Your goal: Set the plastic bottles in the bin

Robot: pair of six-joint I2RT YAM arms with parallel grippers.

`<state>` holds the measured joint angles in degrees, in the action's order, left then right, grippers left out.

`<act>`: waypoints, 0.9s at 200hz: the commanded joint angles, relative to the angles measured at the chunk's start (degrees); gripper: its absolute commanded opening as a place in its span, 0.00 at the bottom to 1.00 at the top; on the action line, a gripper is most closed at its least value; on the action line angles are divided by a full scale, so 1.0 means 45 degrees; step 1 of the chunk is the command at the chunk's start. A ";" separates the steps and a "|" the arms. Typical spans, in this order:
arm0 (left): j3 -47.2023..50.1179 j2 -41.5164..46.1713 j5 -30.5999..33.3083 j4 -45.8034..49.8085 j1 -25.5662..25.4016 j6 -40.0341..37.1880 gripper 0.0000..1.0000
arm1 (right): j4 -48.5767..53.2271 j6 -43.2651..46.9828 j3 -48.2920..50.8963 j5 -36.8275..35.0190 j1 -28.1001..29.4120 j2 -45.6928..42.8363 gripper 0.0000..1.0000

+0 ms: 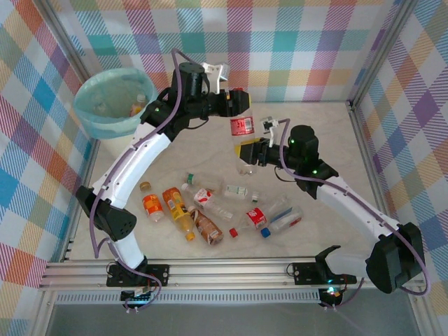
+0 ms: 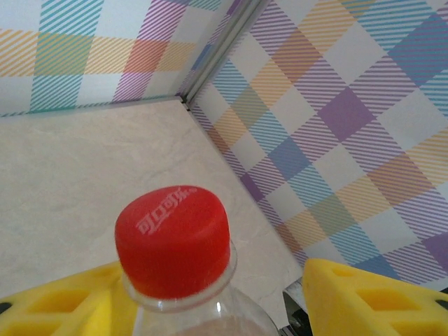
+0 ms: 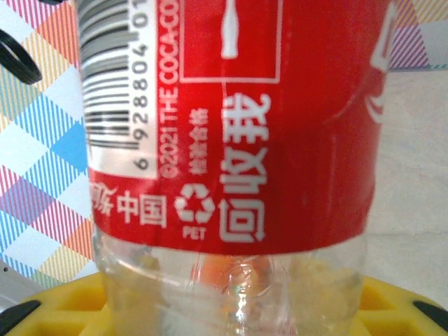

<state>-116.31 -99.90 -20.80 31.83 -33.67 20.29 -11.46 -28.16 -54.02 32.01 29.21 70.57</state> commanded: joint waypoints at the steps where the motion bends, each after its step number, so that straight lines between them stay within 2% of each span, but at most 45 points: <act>1: 0.0340 0.0030 0.0005 -0.0131 0.0267 0.0490 0.62 | -0.0201 0.0408 -0.0507 0.0298 0.0139 0.0051 0.49; 93: 0.1140 0.0506 -0.0381 -0.0596 0.0636 0.0341 0.29 | 0.0569 0.0927 -0.1039 0.0301 0.0327 0.0597 0.50; 109: 0.1387 0.0683 -0.0292 -0.0854 0.0722 0.0350 0.18 | 0.0815 0.1028 -0.1248 0.0113 0.0412 0.0627 0.53; 140: 0.1269 0.0841 0.0198 -0.0789 0.0783 0.0124 0.00 | 0.1459 0.1357 -0.1509 -0.0974 0.0569 0.0360 0.67; 167: 0.1360 0.1229 0.0878 -0.0703 0.0822 -0.0117 0.00 | 0.2238 0.1492 -0.2178 -0.2016 0.0578 0.0320 0.90; 180: 0.1527 0.1563 0.1267 -0.0764 0.0856 -0.0231 0.00 | 0.2647 0.1561 -0.2616 -0.2453 0.0579 0.0297 0.98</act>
<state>-110.43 -97.32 -18.76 29.54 -30.52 21.41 -2.24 -22.87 -61.30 25.69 31.55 73.65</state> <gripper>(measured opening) 0.341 0.938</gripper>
